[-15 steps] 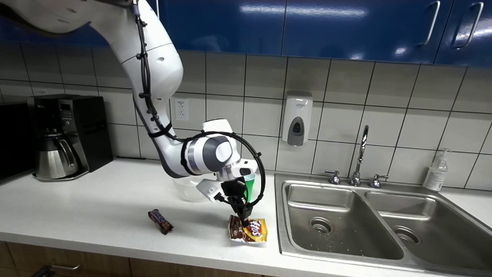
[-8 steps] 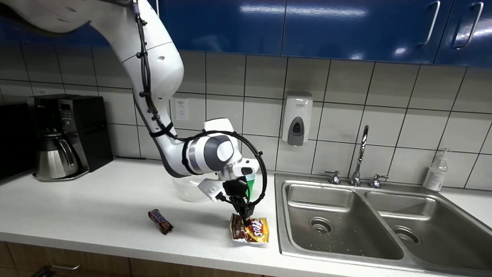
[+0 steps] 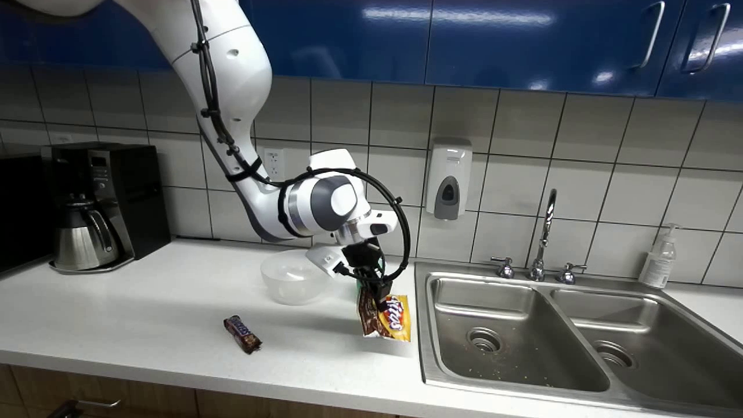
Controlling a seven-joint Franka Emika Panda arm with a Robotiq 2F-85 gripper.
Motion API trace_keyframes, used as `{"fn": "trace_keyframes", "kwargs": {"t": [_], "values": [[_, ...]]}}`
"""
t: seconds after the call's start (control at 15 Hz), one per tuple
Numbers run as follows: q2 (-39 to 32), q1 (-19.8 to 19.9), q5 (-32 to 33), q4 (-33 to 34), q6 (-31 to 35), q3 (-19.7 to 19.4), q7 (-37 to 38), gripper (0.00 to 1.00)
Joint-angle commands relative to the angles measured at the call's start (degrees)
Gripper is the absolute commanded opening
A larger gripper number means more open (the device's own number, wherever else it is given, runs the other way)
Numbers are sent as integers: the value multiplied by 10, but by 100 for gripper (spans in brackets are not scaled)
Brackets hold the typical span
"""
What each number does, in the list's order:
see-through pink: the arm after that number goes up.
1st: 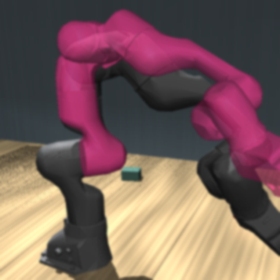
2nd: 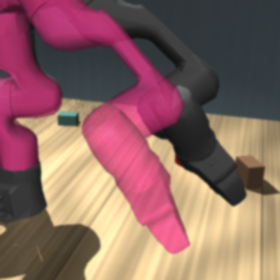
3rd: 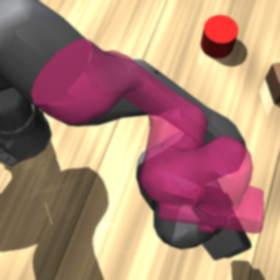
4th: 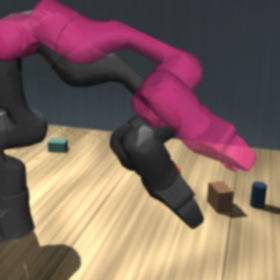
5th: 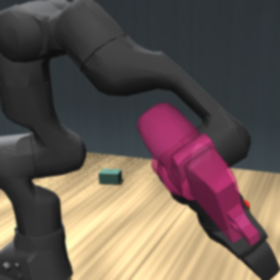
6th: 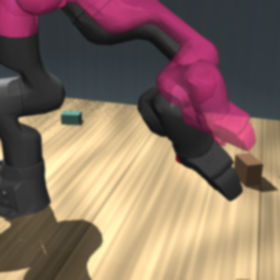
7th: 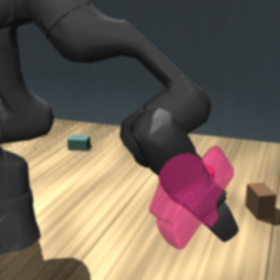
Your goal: Put the right packet in the bowl
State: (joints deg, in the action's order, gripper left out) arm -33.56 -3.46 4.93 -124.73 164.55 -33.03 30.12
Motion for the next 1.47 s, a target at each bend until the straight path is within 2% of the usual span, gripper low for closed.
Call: {"fn": "trace_keyframes", "kwargs": {"t": [0.0, 0.27, 0.67, 0.93, 1.4], "values": [[68, -22, 9, -32, -4, -25, -18, 0], [116, -49, 23, -42, -8, -41, -7, 0], [155, -84, 43, -41, -16, -25, 15, 0], [144, -102, 41, -29, -18, 2, 31, 0], [94, -115, 32, 9, -18, 75, 72, 0]]}}
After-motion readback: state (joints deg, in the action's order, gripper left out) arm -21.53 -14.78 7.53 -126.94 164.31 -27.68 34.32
